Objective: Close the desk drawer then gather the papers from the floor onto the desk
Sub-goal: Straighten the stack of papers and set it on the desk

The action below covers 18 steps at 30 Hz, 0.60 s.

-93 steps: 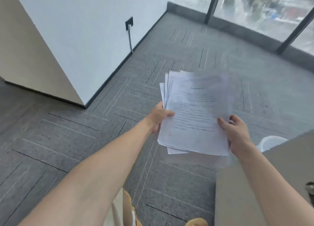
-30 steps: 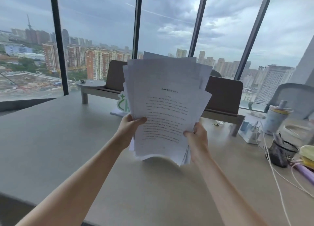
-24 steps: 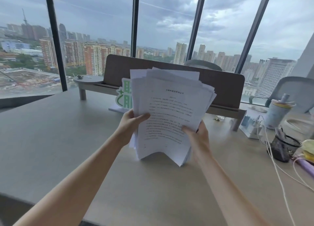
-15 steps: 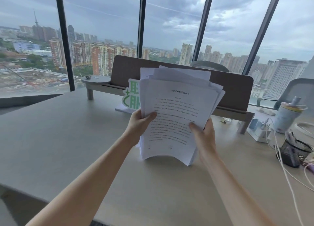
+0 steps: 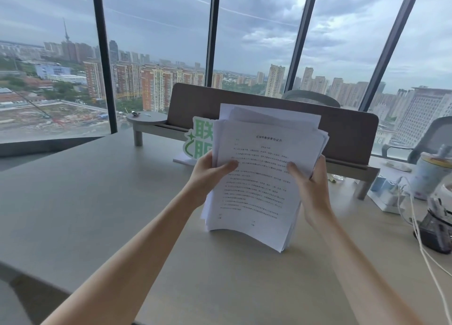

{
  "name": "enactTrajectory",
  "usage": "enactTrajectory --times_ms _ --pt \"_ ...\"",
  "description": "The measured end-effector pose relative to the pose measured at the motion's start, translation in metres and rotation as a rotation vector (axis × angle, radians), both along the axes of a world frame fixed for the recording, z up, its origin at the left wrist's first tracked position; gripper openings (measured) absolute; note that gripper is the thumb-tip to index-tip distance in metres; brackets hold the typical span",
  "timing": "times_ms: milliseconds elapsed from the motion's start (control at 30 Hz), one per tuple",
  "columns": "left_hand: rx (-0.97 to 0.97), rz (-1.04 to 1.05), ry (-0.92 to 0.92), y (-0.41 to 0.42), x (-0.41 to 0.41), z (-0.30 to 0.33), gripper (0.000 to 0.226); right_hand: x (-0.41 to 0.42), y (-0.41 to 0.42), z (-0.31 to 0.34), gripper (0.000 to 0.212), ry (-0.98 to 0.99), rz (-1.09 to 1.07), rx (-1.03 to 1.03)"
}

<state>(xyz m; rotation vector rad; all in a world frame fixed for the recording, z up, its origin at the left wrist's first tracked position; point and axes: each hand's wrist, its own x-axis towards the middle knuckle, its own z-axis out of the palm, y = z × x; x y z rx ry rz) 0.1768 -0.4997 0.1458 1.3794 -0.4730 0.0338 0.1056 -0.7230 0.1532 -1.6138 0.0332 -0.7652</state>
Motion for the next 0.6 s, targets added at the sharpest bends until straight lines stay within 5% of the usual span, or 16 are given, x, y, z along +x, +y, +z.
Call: enactTrajectory --times_ms 333,600 --pt "-0.044 -0.058 -0.052 -0.005 -0.007 0.003 0.035 -0.005 -0.004 0.022 0.044 -0.121 -0.002 -0.082" --pt "0.068 -0.087 0.062 -0.006 0.002 -0.036 0.039 -0.004 -0.003 -0.018 0.032 0.046 0.014 -0.044"
